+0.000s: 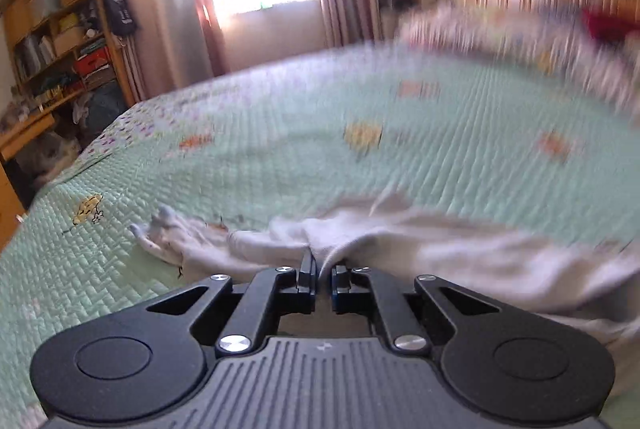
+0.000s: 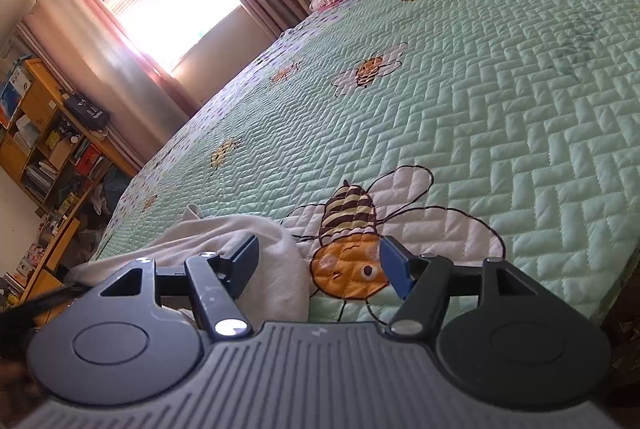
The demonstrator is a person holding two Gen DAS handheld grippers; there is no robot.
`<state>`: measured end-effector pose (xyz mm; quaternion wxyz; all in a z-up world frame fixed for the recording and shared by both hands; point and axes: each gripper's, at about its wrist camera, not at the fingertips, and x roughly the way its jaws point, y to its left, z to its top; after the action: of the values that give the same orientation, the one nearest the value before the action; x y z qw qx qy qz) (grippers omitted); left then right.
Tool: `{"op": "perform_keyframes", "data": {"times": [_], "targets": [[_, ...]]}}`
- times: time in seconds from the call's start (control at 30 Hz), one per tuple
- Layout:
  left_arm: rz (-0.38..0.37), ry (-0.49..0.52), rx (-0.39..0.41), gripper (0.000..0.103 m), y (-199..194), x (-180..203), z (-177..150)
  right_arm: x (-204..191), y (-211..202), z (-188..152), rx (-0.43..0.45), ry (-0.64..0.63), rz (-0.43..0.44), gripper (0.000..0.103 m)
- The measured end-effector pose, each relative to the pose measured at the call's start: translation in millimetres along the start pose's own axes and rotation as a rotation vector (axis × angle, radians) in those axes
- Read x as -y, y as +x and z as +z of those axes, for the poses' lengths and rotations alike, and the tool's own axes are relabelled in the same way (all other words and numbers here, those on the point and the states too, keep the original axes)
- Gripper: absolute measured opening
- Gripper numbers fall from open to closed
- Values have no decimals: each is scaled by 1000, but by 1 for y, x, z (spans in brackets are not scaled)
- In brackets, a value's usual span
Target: Fold clothes
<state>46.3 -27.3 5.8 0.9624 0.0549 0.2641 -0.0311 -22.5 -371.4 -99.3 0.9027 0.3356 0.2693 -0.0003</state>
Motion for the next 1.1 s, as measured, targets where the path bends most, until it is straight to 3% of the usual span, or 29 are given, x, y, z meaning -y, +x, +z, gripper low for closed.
{"op": "perform_keyframes", "data": {"times": [0.07,0.13,0.27,0.37,0.5,0.73,0.83,0.97,1.1], "targets": [[-27,-57,39,6,-30,-17,1,0,1,-1,-7,3,0,68],[-24,-89,24,6,-45,-34,-4,-2,4,-4,-23,1,4,68],[-24,-137,-101,7,-54,-57,-34,-11,11,-9,-71,-28,22,72],[60,-102,-237,7,-41,-65,-68,-23,17,-14,-120,-80,28,75],[86,-200,-309,8,-42,-89,-88,-35,21,-17,-147,-118,49,75],[69,-190,-355,21,-62,-96,-84,-38,27,-9,-140,-140,33,78],[76,-227,-349,22,-72,-107,-90,-34,41,-1,-143,-130,23,79],[77,-232,-318,25,-82,-109,-89,-34,73,5,-225,-94,80,80],[57,-207,-306,35,-85,-96,-83,-47,87,-3,-254,-114,121,80]]}}
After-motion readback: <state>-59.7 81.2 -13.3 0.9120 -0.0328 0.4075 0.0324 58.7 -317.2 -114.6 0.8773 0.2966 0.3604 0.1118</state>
